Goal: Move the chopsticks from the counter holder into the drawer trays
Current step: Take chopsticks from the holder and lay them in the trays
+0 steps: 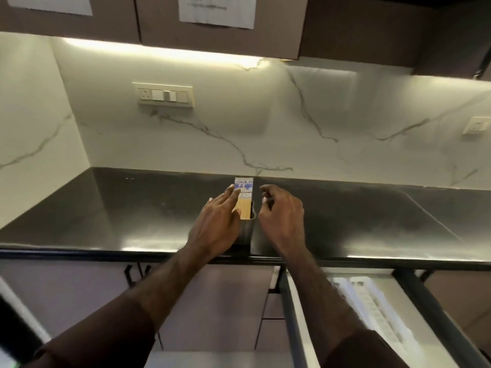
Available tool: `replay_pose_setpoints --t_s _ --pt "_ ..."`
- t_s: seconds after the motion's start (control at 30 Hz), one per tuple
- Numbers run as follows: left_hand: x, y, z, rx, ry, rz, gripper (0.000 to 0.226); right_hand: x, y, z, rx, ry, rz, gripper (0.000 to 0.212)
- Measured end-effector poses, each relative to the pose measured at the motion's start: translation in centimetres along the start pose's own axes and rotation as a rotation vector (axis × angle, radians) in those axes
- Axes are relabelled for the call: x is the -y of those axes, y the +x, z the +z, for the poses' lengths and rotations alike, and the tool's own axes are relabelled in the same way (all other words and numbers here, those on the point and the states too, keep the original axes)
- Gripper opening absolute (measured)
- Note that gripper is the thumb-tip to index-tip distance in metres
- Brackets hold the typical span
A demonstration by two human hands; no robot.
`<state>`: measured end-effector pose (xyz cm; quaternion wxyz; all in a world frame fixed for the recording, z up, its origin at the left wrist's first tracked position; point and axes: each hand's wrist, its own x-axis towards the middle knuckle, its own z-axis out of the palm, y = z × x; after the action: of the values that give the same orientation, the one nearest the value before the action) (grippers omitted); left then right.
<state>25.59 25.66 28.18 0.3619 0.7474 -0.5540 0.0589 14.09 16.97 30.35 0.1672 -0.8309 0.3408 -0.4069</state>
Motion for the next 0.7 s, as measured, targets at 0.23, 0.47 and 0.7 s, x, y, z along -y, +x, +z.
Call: replay_pose_setpoints --t_s 0.23,0.47,0.7 --pt "7.5 2.8 -2.7 0.028 -0.004 -0.003 0.052 3.4 2.4 7.3 0.066 -0.004 0.046 0.035" --pt "11.4 5.7 0.7 0.100 -0.045 -0.021 0.052 1.1 4.7 12.1 0.073 -0.051 0.099 0.032" --pt "14.9 10.2 5.5 0.198 -0.019 -0.090 0.052 -3.6 8.2 16.8 0.120 -0.027 0.198 0.034"
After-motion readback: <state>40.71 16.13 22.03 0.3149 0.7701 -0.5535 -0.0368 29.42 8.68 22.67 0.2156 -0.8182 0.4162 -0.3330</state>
